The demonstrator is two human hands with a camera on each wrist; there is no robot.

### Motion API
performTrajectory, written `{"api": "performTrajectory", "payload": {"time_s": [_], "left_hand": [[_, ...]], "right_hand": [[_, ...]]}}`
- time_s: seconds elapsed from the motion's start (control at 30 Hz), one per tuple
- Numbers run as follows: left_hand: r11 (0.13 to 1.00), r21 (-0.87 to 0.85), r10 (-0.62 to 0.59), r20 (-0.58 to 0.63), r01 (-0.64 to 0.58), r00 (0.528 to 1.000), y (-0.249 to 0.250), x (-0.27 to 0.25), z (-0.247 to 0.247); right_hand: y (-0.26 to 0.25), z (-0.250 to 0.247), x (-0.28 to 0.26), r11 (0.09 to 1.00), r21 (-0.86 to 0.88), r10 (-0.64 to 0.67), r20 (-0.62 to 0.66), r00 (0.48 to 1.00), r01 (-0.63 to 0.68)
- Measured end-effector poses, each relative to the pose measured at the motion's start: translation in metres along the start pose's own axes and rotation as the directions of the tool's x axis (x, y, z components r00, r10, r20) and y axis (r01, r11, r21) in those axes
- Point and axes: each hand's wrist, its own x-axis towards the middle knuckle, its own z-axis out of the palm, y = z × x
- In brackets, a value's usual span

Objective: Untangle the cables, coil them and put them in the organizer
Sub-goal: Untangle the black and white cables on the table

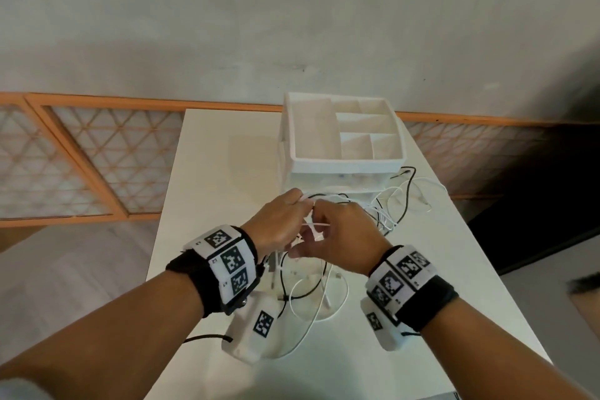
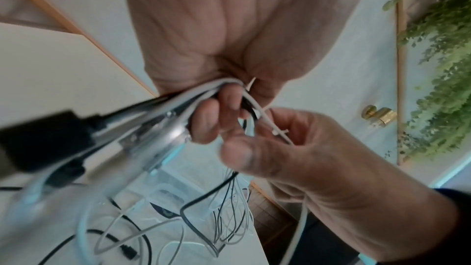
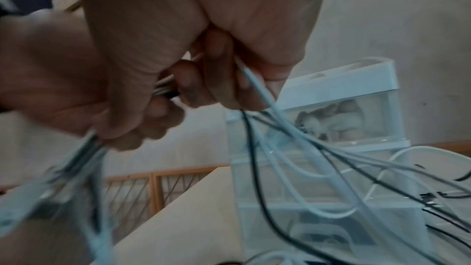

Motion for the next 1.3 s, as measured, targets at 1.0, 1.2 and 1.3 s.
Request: {"api": "performTrajectory", "payload": {"time_s": [1.0,1.2,1.3], "left_hand": [[0.995,-0.104,-0.037,-0.285,0.007,0.958,0.045,-0.007,-0.015],[0.988,-0.128,0.064,-0.172,-0.087,0.983,0.062,-0.011,0.000],[0.983,-0.044,0.176,-0.092,-0.180,0.980,0.078,-0.012,0.026]], "right_hand": [[0.199,-0.121,0.014,0.901,0.140,0.427,-0.121,0.896,-0.410],[0.136,-0.101,-0.007,0.934,0.339,0.154,-0.111,0.982,-0.108],[0.079,-0.073,-0.008,0.874,0.486,-0.049,0.044,0.998,0.021]]}}
